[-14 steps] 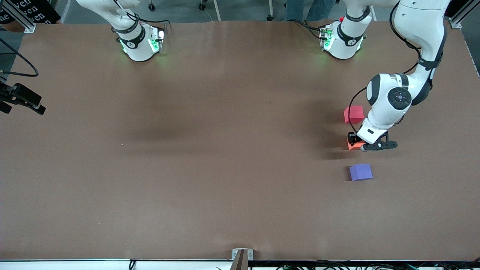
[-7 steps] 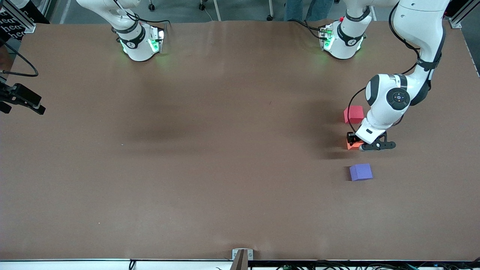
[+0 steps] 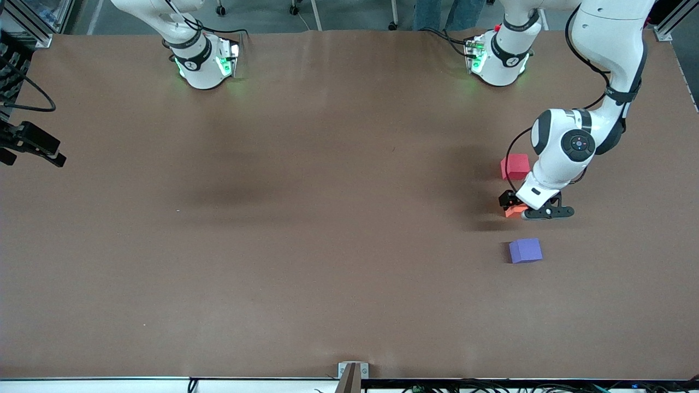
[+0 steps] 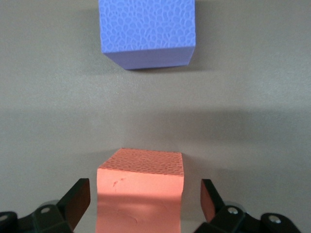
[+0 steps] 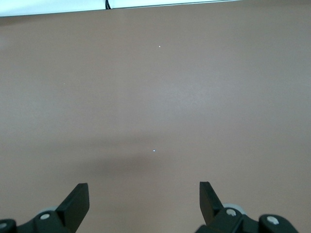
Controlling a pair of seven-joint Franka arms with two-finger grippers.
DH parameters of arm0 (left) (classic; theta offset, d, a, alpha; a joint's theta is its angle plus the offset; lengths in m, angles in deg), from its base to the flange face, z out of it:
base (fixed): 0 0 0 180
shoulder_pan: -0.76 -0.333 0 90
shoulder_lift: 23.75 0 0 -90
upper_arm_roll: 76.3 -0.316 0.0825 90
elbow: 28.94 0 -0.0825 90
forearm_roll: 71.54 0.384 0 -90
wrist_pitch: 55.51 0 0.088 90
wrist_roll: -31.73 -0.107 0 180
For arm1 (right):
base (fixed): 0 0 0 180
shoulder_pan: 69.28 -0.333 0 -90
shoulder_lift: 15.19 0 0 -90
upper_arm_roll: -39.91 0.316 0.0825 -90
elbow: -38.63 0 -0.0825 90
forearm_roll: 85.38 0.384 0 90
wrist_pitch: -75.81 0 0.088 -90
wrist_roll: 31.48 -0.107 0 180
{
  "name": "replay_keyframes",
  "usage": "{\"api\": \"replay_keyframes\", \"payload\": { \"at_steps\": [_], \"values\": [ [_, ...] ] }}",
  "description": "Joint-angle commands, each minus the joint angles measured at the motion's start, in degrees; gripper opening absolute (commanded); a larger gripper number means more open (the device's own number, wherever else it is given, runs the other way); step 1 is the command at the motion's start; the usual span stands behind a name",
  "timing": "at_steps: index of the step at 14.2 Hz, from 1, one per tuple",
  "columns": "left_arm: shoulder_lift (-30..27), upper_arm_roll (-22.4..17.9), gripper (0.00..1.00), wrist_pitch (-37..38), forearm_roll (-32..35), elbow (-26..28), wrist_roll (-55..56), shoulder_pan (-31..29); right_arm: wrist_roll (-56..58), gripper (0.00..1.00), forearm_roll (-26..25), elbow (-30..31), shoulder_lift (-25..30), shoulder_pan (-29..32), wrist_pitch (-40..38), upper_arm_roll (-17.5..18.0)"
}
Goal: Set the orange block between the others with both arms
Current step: 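Open the left gripper and lift it off the orange cube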
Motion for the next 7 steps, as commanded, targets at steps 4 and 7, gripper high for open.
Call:
{"api": "replay_keyframes", "payload": {
  "at_steps": [4,7],
  "values": [
    [-9.32,0.56,1.00,10.07,0.44,-2.66,-0.18,-0.68,-0.17,1.00,-0.73,0.09,0.31,-0.05,0.18,0.00],
    [-10.82,0.64,1.00,25.15,0.18,-13.18,0.09,-0.33,0.18,1.00,-0.73,0.09,0.31,-0.05,0.00,0.00]
  ]
}}
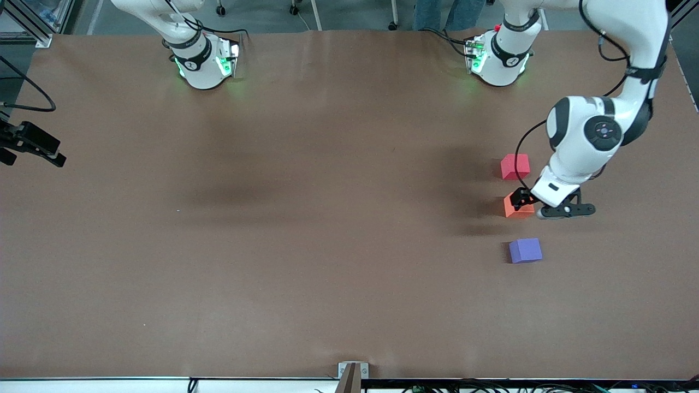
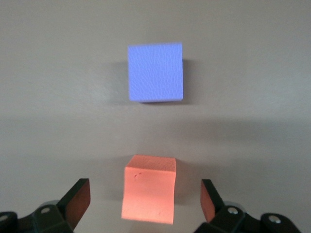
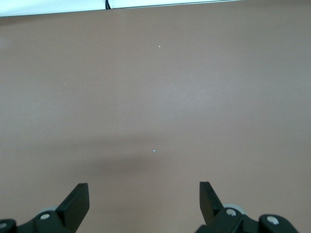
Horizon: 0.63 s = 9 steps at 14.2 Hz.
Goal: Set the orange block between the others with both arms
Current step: 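Open the left gripper and lift it off the orange cube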
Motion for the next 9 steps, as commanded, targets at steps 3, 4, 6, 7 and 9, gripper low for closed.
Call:
{"api": "replay_keyframes", "payload": {
  "at_steps": [3,4,6,7,9],
  "values": [
    [-1.32,0.60,1.00,24.84,-1.56,-18.81,-0.17,-0.59,0.18,1.00,-0.82,0.09,0.31,-0.05,0.08,0.00],
    [-1.32,0.51,1.00,28.62,-3.31,-22.76,-0.61,-0.76,0.18,1.00,-0.82,0.09,0.31,0.03,0.08,0.00],
    [-1.32,0.42,1.00,35.13,-4.21,-29.36,-0.70,-0.85,0.36,1.00,-0.82,0.09,0.31,0.12,-0.18,0.00],
    [-1.32,0.42,1.00,37.60,-4.21,-31.74,-0.70,-0.85,0.44,1.00,-0.90,0.09,0.31,0.04,-0.18,0.00],
    [-1.41,0.34,1.00,42.44,-4.12,-36.75,-0.79,-0.77,0.45,1.00,-0.90,0.09,0.31,0.12,-0.62,0.00]
  ]
}}
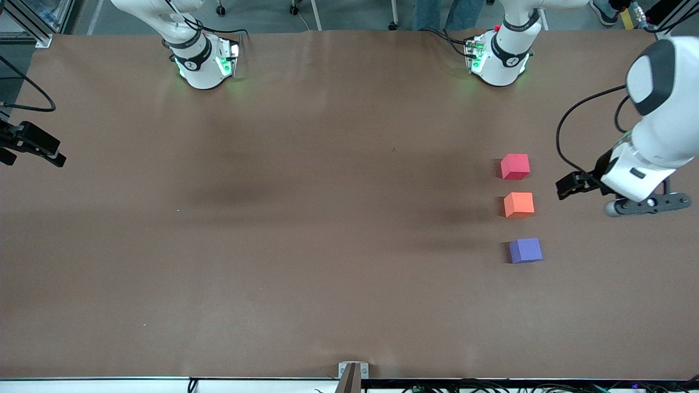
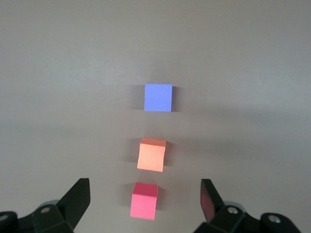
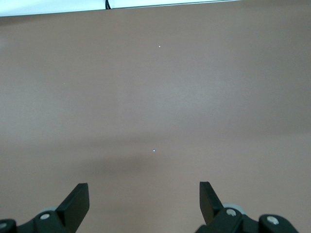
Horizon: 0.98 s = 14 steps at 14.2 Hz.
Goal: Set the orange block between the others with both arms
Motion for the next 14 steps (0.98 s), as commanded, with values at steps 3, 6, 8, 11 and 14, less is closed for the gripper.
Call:
{"api": "replay_keyframes", "payload": {
  "at_steps": [3,6,8,11,14],
  "values": [
    [1.28,0.37,1.00,7.79,-0.88,-11.89,-2.81,-0.61,0.00,1.00,-0.72,0.09,0.49,-0.05,-0.12,0.10],
    [0.58,0.46,1.00,8.94,-0.88,-13.31,-4.67,-0.52,-0.09,1.00,-0.72,0.09,0.31,0.03,0.07,0.01],
    [-0.03,0.64,1.00,9.02,-0.88,-13.31,-3.89,-0.52,0.00,1.00,-0.81,0.09,0.31,0.12,0.15,0.01],
    [-1.18,0.81,1.00,9.02,-0.79,-13.31,-4.67,-2.36,-0.18,1.00,-0.72,0.09,0.31,0.82,0.07,-0.08],
    [-1.44,9.13,1.00,9.02,-0.53,-13.31,-5.55,-9.55,-0.09,1.00,-0.55,0.09,0.31,1.09,0.15,0.01]
  ]
}}
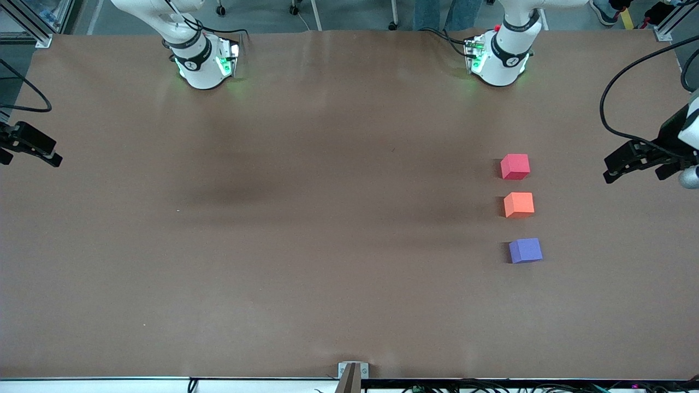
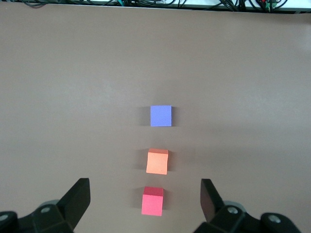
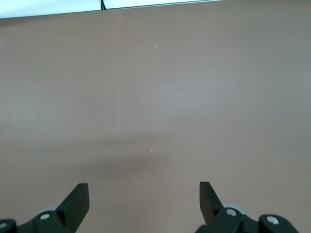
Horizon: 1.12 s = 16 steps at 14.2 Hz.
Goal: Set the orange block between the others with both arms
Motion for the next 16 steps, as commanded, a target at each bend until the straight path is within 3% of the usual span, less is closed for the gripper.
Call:
{"api": "replay_keyframes", "payload": {
  "at_steps": [1,4,16],
  "values": [
    [-0.70,5.46,1.00,1.21,-0.63,-0.46,-1.22,-4.74,-0.07,1.00,-0.55,0.09,0.31,0.52,0.15,0.37],
    [-1.49,7.23,1.00,1.21,-0.80,-0.46,-2.09,-6.68,0.02,1.00,-0.55,0.09,0.31,0.26,-0.37,0.46],
    [-3.07,6.79,1.00,7.54,-2.30,-0.46,-4.04,-5.63,-0.25,1.00,-0.28,0.09,0.31,1.05,0.15,0.37]
  ]
}}
